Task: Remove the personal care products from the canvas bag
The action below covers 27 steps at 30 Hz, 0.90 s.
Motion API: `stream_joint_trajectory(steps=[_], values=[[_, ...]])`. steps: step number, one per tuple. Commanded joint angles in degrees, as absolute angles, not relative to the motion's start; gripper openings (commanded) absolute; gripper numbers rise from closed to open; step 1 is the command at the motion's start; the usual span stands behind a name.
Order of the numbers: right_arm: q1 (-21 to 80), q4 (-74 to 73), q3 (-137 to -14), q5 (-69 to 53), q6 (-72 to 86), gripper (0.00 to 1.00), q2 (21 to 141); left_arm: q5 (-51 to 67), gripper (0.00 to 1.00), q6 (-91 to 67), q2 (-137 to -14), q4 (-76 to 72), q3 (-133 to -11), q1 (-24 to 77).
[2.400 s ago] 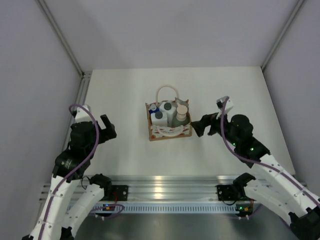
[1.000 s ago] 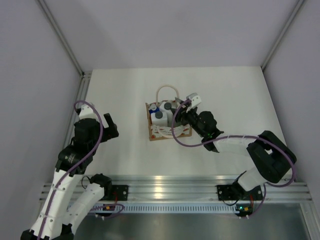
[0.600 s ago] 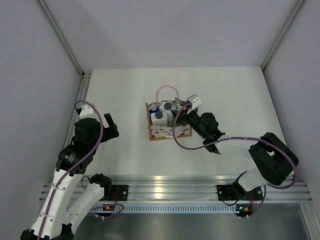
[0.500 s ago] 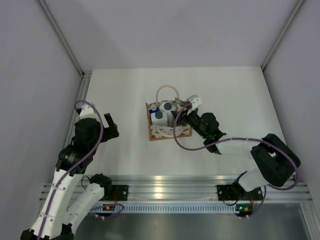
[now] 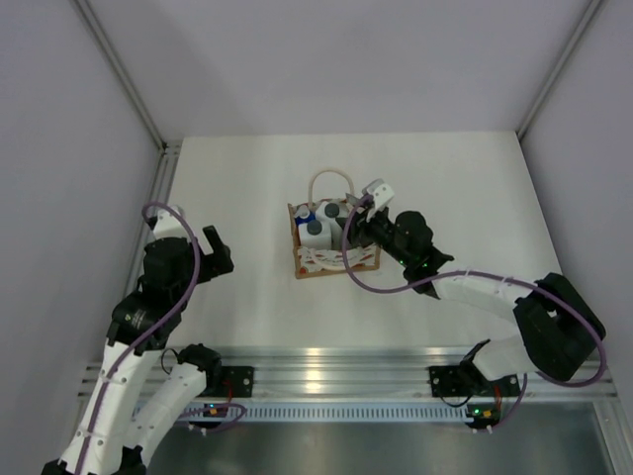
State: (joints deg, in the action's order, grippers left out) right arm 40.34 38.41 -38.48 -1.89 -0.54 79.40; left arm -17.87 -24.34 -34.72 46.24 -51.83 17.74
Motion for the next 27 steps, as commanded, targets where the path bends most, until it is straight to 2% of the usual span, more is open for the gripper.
stream_joint_trajectory(steps=[1,8,18,27], values=[[39.9,44.2,-45.5,-3.1,-2.1,0.0,74.2,-18.7,0.98,-24.9,-33.5,43.2,-51.2,17.8],[40.0,37.5,-51.2,-2.7,-2.1,0.0,73.3,-19.1,0.98,-25.0,-32.1,43.2,-51.1,17.8],[40.1,20.2,-63.0,-0.4,-1.6,0.0,70.2,-19.3,0.98,-25.0,-30.9,43.2,-51.0,17.8],[39.6,11.6,-71.4,6.8,-0.7,0.0,67.8,-19.3,0.98,-25.1,-30.5,43.1,-51.0,17.8]])
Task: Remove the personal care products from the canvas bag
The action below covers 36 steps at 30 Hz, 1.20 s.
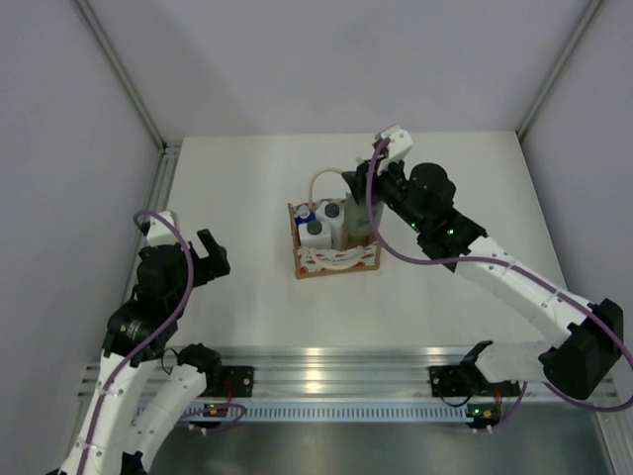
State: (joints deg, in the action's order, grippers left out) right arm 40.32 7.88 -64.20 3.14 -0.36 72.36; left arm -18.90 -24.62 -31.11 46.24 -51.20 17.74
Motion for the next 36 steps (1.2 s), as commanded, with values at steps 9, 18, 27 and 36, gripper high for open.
stream_joint_trajectory(steps=[9,18,27,36], values=[[34.4,8.2,-75.3,11.5,1.5,0.0,65.0,-19.3,0.98,-25.1,-30.1,43.2,-51.0,17.8],[23.5,9.9,-70.9,7.5,4.0,0.0,64.4,-19.0,0.98,-25.0,-29.9,43.1,-50.9,17.8],[15.7,29.1,-58.5,2.5,5.5,0.0,67.1,-19.0,0.98,-25.0,-29.8,42.9,-50.8,17.9],[11.6,40.2,-55.5,-3.2,6.0,0.0,78.6,-19.2,0.98,-25.0,-29.7,43.0,-50.9,17.9]])
